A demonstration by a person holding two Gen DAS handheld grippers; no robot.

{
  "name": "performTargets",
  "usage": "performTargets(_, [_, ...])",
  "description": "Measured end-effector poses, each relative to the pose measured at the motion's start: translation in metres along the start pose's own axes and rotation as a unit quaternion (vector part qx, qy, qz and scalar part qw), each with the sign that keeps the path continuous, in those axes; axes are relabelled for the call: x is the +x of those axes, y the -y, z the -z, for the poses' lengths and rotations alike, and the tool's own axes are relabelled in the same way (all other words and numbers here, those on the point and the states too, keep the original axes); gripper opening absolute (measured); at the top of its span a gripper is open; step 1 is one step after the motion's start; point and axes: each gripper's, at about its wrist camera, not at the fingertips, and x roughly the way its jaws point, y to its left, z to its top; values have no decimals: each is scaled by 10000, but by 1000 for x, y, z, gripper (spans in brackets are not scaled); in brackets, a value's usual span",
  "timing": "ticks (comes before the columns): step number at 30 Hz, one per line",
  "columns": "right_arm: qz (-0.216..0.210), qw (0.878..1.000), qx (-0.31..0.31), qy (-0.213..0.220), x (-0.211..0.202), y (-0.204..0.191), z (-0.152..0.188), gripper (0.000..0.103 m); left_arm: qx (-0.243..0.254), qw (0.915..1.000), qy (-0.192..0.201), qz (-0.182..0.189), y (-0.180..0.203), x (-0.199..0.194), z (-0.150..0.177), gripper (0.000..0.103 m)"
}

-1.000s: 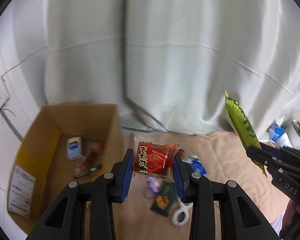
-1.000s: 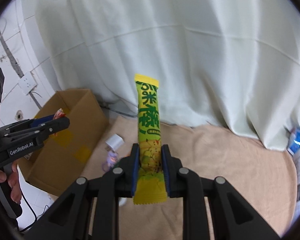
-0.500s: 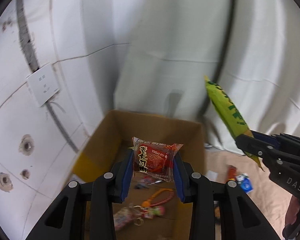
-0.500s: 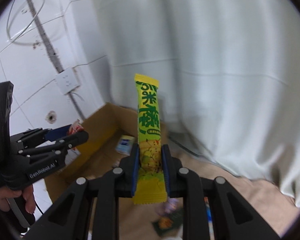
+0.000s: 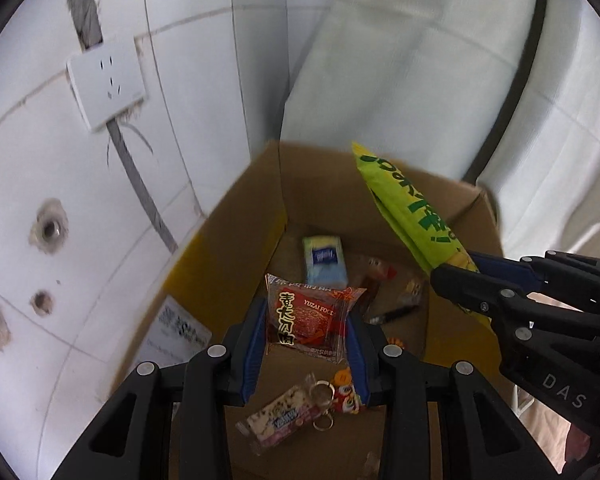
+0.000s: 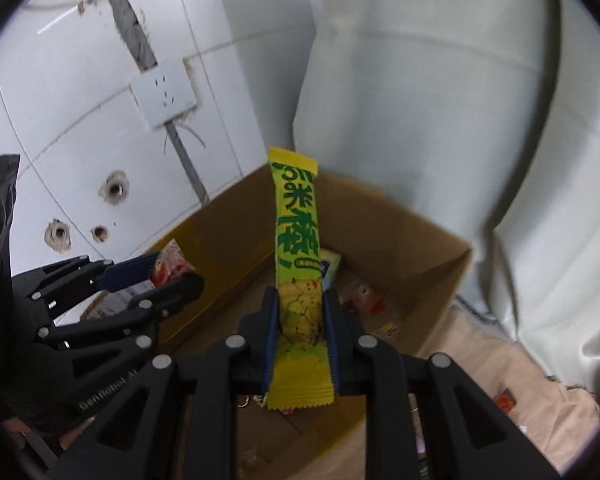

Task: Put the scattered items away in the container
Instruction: 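Lift both held snacks and carry them over the cardboard box, then open both grippers to drop the red packet and stick snack into box, then move both open grippers back from the box to the pile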

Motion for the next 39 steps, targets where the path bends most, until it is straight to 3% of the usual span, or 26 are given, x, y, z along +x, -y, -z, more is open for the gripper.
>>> performTargets(15, [-126, 9983, -91, -560, 29, -10, 16, 25, -161, 9989, -429, -96, -9, 24, 22, 40])
performTargets(18, [-64, 9983, -101, -563, 28, -12, 15, 28, -38, 9987, -467, -205, -6, 25, 23, 54])
performTargets(19, [32, 9984, -133, -547, 27, -13, 15, 38, -34, 9986, -466, -256, -5, 25, 23, 69])
performTargets(21, [149, 9982, -200, -554, 26, -14, 15, 70, -73, 9986, -452, -255, -5, 24, 23, 92])
performTargets(22, [222, 9982, -220, -513, 24, -14, 15, 75, -113, 9985, -474, -256, -5, 25, 23, 97])
performTargets(23, [314, 9982, -256, -449, 21, -14, 15, 85, -141, 9985, -472, -257, -4, 24, 22, 99])
performTargets(26, [499, 9978, -331, -277, 11, -10, 15, 103, -94, 9986, -447, -251, -4, 21, 22, 101])
performTargets(31, [841, 9952, -501, -77, -1, -4, 15, 103, -21, 9988, -450, -215, 2, 19, 20, 101])
performTargets(39, [859, 9958, -306, 82, -23, 11, 19, 103, 53, 9994, -352, 21, 20, 2, 11, 101])
